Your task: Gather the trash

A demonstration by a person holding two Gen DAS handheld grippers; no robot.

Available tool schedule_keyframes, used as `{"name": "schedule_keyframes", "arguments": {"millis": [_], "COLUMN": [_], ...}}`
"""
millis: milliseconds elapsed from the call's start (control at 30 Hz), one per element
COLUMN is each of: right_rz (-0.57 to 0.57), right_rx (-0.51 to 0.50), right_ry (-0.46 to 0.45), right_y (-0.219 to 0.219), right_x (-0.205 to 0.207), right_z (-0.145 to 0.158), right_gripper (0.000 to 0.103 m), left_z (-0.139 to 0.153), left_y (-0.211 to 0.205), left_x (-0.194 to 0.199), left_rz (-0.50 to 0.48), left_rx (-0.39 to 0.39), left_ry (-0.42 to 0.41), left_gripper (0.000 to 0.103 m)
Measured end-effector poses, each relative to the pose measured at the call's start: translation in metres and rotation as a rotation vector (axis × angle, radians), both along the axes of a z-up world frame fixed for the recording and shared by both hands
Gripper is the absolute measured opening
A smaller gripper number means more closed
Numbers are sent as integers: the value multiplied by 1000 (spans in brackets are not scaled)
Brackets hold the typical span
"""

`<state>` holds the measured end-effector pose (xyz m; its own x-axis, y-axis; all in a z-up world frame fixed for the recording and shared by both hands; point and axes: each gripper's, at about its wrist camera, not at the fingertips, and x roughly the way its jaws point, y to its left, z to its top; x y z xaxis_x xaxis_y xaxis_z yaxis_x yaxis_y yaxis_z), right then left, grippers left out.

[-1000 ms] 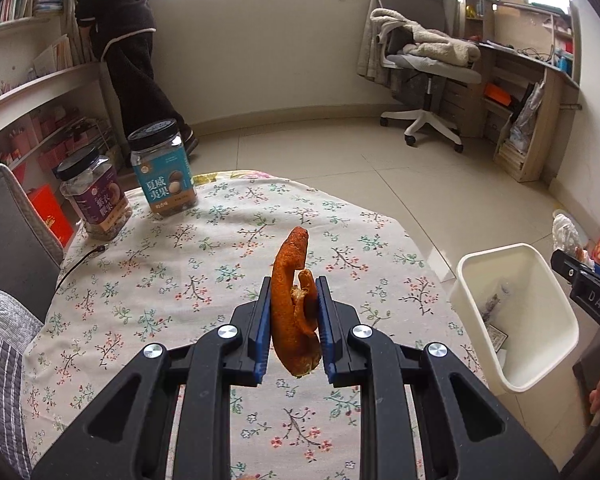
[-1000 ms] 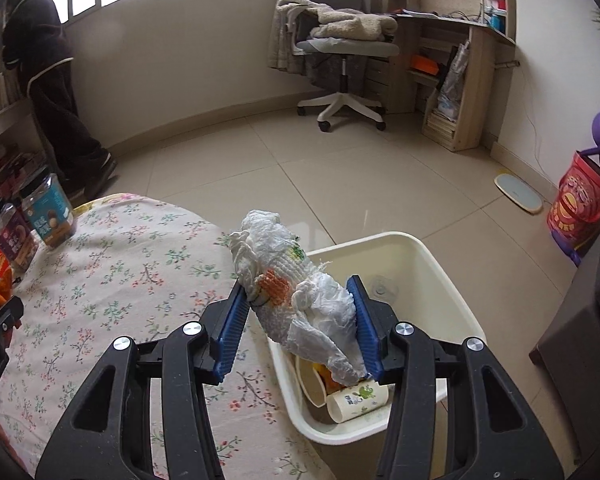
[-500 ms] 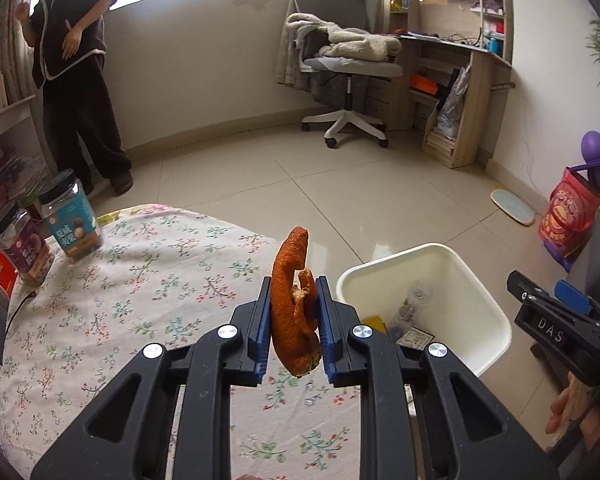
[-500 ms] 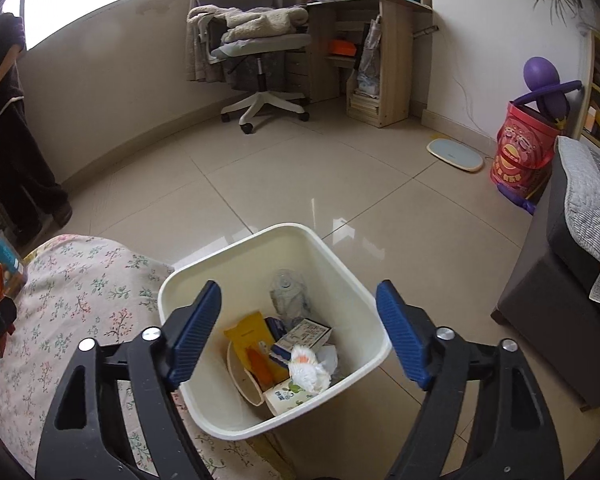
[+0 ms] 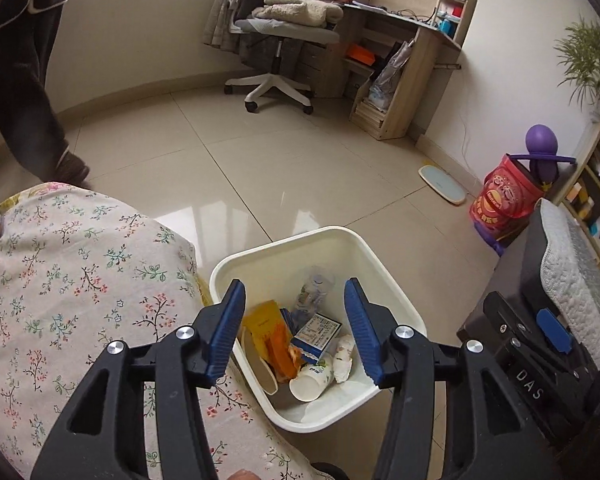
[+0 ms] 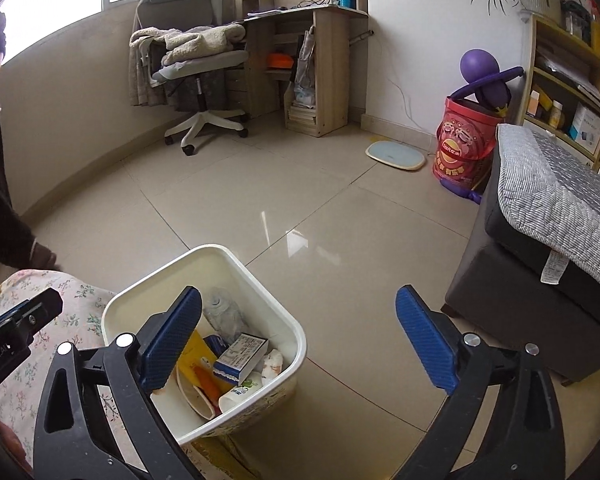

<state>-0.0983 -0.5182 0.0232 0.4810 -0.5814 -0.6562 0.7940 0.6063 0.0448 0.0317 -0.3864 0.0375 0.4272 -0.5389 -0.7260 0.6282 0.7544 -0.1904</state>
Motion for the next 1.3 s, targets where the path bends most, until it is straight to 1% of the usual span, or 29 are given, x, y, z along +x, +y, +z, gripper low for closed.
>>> {"name": "schedule_keyframes", "arguments": {"millis": [133,200,300,333,367,400,433,600,733,900,1100,1300], "right_rz": [53,89,147,171,193,213,233,351,427,480,543,566], "right_rx": [-7,-22,-20,-15,-10,-4,3,14,19,-7,-50,-93], "right_ry": [-20,-25,-23,-15,-6,2,12,72,109,125,141,161], "right_y": [20,34,55,62,69,76,83,124,153,185,219,246], "right_x": [8,12,22,27,31,35,40,66,83,100,117,131], "right_z": [0,1,0,-2,-3,-5,-7,-18,-24,-23,-18,-16], "right_gripper": [95,96,96,96,96,96,96,96,96,96,96,96], "left_z": [2,1,-2,-4,-6,-9,-12,-29,-34,-35,-32,-29], "left_y": [24,40,68,77,87,98,109,164,196,231,261,297], "left_x": [-3,-4,-3,-3,-2,0,2,16,25,27,30,33], "left_rz": [48,87,127,145,163,183,205,319,392,456,507,607], "left_rx": [50,81,112,130,147,157,164,203,205,205,206,224], "left_ry": [-86,-128,-147,-148,-143,-132,-120,-44,6,0,-19,-45], "left_gripper": [55,62,63,64,67,74,76,79,82,86,89,90]}}
